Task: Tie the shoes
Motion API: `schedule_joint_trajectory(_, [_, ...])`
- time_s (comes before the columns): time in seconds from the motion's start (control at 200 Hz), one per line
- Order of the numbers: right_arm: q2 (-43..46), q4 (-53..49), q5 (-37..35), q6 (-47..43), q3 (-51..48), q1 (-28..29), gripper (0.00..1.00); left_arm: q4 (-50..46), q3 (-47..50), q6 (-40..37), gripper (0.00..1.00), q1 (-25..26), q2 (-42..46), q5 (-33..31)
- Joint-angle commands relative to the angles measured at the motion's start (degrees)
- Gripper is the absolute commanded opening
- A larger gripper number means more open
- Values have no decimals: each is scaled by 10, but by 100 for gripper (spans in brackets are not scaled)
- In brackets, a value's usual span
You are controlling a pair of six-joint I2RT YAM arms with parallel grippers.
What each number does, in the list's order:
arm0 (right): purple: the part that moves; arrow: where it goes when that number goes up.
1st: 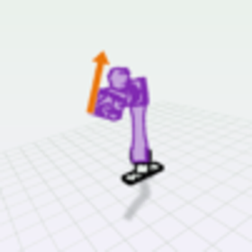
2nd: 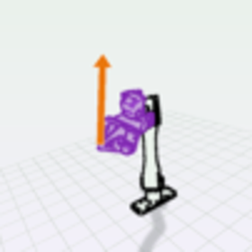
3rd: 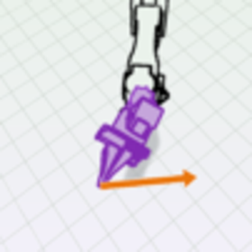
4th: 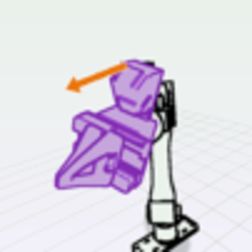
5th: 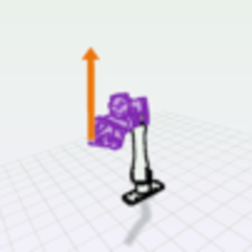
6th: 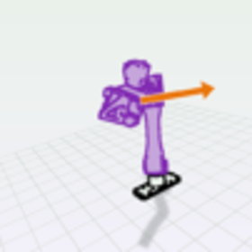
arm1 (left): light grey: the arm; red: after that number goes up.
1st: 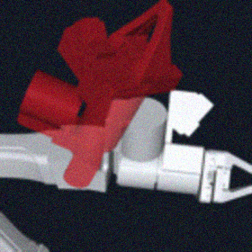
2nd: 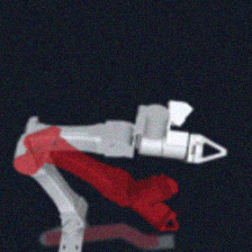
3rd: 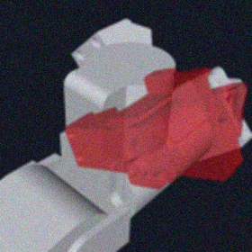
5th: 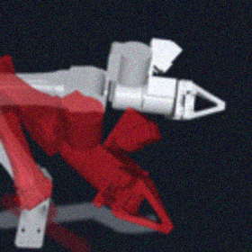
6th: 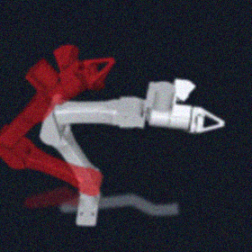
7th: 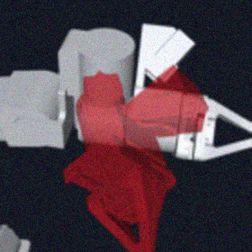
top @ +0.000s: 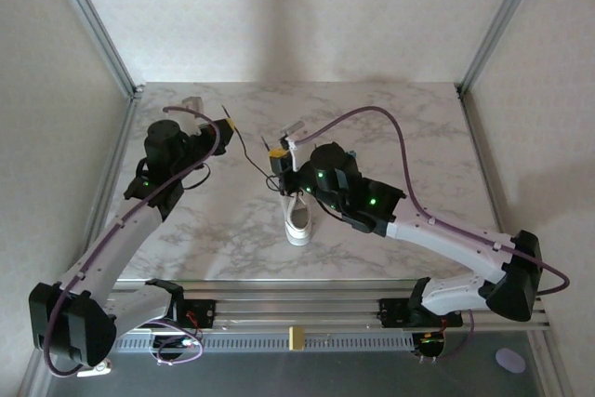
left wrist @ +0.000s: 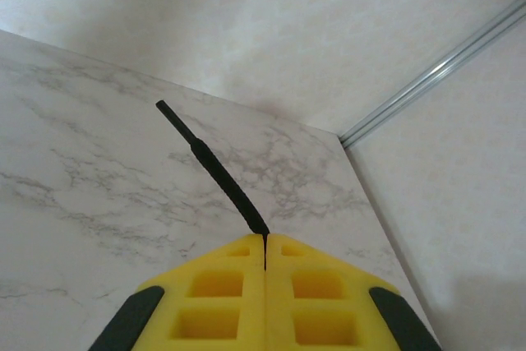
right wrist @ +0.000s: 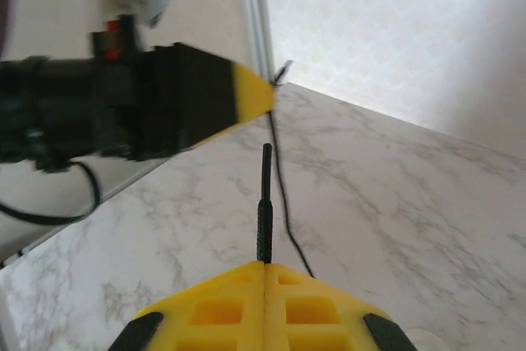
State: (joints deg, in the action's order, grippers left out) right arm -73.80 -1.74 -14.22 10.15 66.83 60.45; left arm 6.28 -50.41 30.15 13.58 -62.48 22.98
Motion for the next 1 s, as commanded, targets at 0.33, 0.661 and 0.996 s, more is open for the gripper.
schedule_joint_trajectory(0.33, [30,-240,31,188,2,-90,0,5,38,5,0,43,42,-27])
schedule_joint_trajectory(0.661, [76,-328,187,151,2,-109,0,-20,86,15,0,47,146,-132])
schedule_joint_trajectory(0.996, [80,-301,403,137,-9,-109,0,-17,89,24,0,47,151,-159])
